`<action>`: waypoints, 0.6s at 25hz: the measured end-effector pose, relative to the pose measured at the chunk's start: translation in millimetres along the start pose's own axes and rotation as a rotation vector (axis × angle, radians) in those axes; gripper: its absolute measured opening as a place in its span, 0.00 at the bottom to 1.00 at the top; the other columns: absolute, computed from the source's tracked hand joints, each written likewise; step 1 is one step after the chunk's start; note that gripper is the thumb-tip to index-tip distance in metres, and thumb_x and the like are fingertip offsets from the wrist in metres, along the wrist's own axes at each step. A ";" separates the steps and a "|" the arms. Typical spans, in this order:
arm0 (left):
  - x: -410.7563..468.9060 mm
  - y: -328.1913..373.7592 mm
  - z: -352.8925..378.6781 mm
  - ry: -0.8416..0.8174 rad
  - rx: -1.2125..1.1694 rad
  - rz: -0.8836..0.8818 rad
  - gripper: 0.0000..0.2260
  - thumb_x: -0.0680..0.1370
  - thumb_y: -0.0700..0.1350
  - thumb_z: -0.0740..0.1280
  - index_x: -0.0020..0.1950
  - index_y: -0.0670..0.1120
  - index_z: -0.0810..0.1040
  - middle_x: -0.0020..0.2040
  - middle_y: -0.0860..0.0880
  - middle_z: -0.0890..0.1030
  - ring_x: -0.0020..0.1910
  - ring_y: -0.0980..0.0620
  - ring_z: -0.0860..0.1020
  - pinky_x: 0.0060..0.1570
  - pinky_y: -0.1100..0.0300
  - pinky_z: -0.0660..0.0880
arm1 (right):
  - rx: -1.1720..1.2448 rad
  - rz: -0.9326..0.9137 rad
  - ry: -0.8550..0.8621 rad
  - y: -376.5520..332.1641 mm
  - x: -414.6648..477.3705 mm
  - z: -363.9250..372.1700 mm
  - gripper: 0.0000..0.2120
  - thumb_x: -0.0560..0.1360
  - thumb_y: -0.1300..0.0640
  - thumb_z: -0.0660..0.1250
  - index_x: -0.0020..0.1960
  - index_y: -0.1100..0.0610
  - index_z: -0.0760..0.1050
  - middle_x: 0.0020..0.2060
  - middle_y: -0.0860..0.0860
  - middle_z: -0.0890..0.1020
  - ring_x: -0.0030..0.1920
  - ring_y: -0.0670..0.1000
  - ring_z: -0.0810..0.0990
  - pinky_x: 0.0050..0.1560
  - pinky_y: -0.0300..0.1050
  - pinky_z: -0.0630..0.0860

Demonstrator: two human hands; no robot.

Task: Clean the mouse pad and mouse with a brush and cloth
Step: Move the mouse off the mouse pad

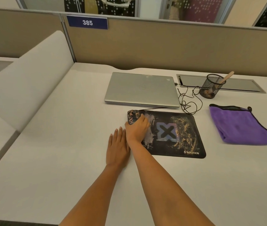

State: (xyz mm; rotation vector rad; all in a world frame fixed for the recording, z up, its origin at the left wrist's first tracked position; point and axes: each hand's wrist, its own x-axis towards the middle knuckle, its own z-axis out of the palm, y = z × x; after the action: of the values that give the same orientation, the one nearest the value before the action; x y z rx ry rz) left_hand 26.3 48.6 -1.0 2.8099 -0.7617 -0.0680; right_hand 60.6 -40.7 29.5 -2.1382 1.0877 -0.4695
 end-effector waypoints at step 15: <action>1.1 -2.4 7.3 0.025 -0.023 0.023 0.28 0.78 0.57 0.41 0.76 0.47 0.42 0.77 0.47 0.44 0.75 0.49 0.41 0.72 0.55 0.36 | 0.001 -0.013 0.008 -13.8 14.2 10.7 0.35 0.72 0.49 0.70 0.72 0.61 0.60 0.68 0.56 0.68 0.69 0.54 0.65 0.68 0.46 0.66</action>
State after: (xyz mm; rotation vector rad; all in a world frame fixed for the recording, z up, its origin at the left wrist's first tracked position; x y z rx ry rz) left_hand 27.7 48.6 -8.7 2.7746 -0.7824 -0.0376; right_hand 83.0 -42.1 32.0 -2.1452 1.0780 -0.4852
